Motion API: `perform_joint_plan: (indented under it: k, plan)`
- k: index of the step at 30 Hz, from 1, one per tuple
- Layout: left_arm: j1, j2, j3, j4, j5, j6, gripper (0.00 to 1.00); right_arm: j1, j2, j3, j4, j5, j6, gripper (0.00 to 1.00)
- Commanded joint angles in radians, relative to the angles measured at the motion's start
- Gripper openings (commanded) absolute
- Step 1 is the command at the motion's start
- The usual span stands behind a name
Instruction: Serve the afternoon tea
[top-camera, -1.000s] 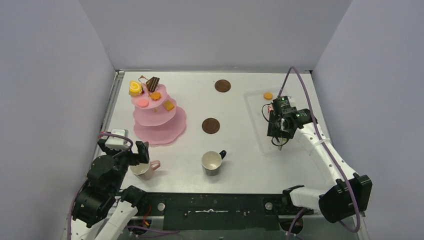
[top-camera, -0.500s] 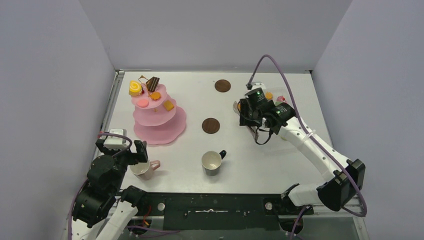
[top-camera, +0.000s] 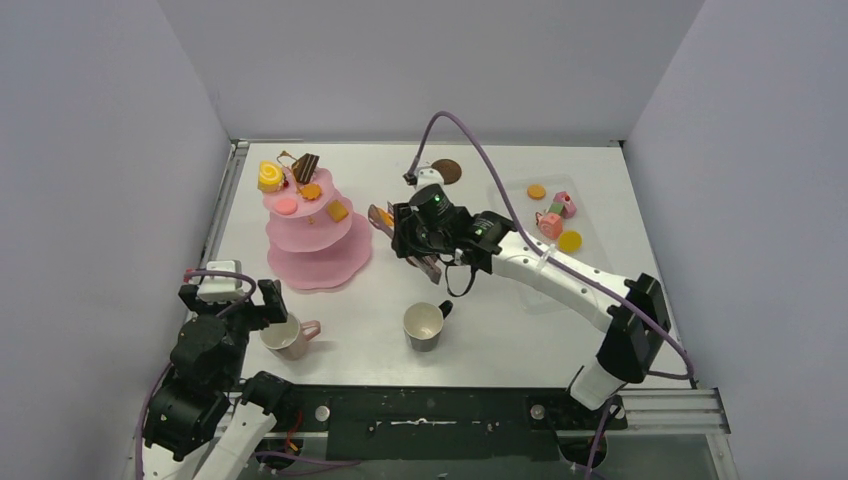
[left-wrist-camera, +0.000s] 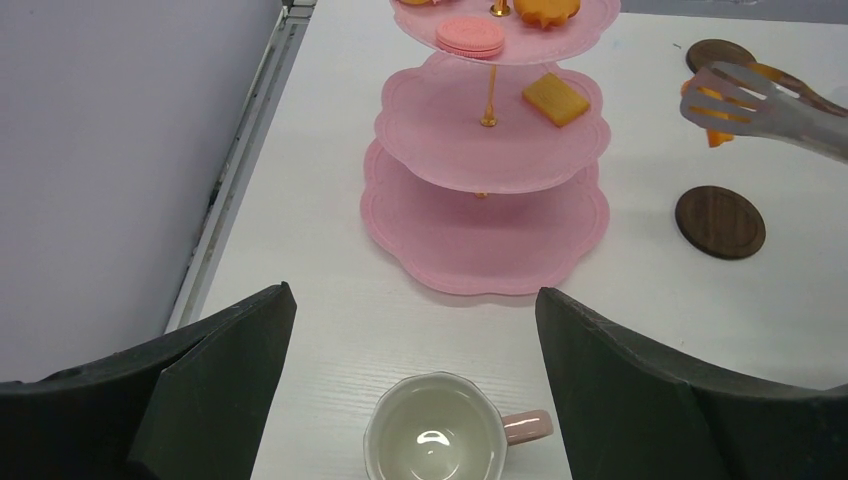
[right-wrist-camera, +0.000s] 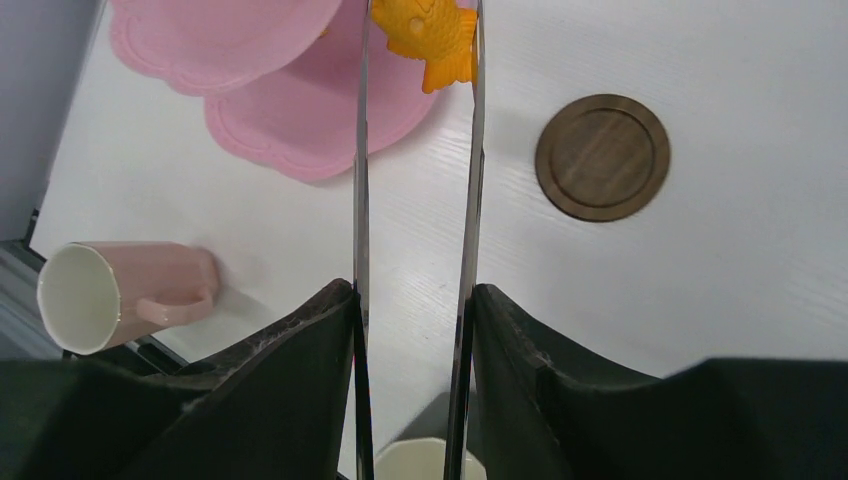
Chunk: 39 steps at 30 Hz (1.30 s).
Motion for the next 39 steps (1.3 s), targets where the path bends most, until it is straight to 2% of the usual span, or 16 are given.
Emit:
perform_joint_plan:
  k: [1, 24, 32, 39]
  plan:
    - [0.007, -0.010, 0.030, 0.033, -0.021, 0.003, 0.89, 0.039, 0.039, 0.087, 0.167, -0.014, 0.060, 0.43]
    - [0.005, -0.022, 0.023, 0.041, -0.011, 0.007, 0.89, 0.095, 0.305, 0.316, 0.221, -0.127, 0.149, 0.44]
    - [0.004, -0.023, 0.021, 0.044, -0.009, 0.007, 0.89, 0.097, 0.308, 0.339, 0.190, -0.124, 0.141, 0.49]
    - [0.004, -0.021, 0.021, 0.046, -0.006, 0.007, 0.89, 0.096, 0.281, 0.344, 0.132, -0.102, 0.110, 0.49]
